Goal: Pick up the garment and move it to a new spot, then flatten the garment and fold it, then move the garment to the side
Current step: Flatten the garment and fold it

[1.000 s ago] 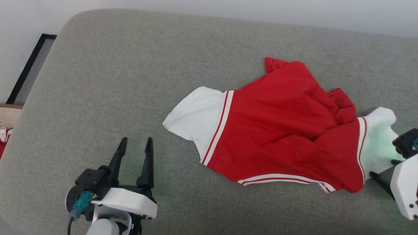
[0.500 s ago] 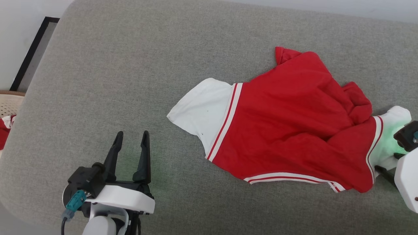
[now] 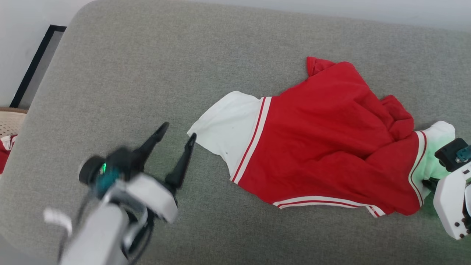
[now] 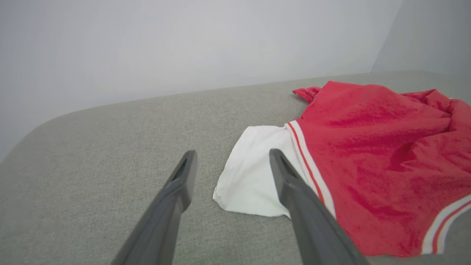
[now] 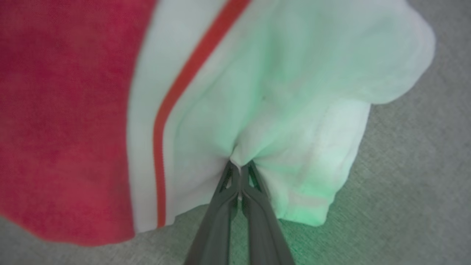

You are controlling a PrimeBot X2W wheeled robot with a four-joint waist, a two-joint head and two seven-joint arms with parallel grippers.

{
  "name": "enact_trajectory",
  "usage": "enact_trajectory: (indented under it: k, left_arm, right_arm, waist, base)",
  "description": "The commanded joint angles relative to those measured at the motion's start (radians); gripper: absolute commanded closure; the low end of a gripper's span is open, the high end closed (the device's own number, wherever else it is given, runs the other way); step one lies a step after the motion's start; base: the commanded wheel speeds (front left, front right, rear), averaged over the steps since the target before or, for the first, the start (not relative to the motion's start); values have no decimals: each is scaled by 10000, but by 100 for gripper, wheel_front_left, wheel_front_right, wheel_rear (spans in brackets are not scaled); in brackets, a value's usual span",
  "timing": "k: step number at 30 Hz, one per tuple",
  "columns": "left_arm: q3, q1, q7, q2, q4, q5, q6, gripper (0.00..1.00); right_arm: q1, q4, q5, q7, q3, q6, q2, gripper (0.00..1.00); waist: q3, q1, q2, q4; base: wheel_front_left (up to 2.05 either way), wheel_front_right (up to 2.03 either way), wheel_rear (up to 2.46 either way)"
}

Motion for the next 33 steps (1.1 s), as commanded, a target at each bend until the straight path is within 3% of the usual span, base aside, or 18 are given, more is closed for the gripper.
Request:
enact_trajectory:
  k: [1, 6, 9, 12, 23, 30, 31, 32, 33]
  left_arm:
    - [-617, -687, 1141, 575, 262, -930, 3, 0]
    - [-2891, -2397, 4841, 2010, 336, -3990, -8, 0]
    - [-3502, -3092, 6877, 2300, 537, -6147, -8, 0]
    - [-4088, -3788, 8216, 2601, 1089, -7085, -3, 0]
    - [-4489, -4912, 9383, 1496, 2845, -9515, -10, 0]
    - [-5158, -5160, 9416, 1191, 3565, -9433, 1, 0]
    - [-5272, -5142, 9392, 1164, 3726, -9430, 5, 9]
    - [-5374, -5133, 9387, 1130, 3879, -9460, 10, 46]
    - [-5472, -5134, 9401, 1103, 4011, -9491, 11, 56]
  right_arm:
    - [200, 127, 13, 101, 413, 5, 361, 100]
    - [-44, 7, 49, 188, 548, 25, 432, 100]
    - [-138, -90, 128, 286, 640, 29, 472, 100]
    - [-292, -145, 209, 351, 715, 27, 470, 100]
    - [-908, -116, 192, 448, 980, -10, 547, 100]
    - [-1188, -56, 207, 385, 1143, -24, 631, 100]
    - [-1231, -47, 214, 381, 1162, -25, 662, 100]
    - [-1272, -20, 220, 339, 1159, -25, 686, 100]
    - [-1319, -6, 214, 313, 1190, -25, 714, 100]
  waist:
    - [-32, -1, -1, -33]
    - [2, -1, -1, -160]
    - [112, -1, -1, -241]
    - [257, -1, -1, -355]
    - [755, -1, -1, -753]
    - [958, -1, -1, -960]
    - [981, -1, -1, -1003]
    - [992, -1, -1, -1035]
    - [998, -1, -1, -1074]
  base:
    - [0, 0, 0]
    - [0, 0, 0]
    - [0, 0, 0]
    - [0, 0, 0]
    - [0, 0, 0]
    - [0, 0, 0]
    - [0, 0, 0]
    - [0, 0, 0]
    - [0, 0, 0]
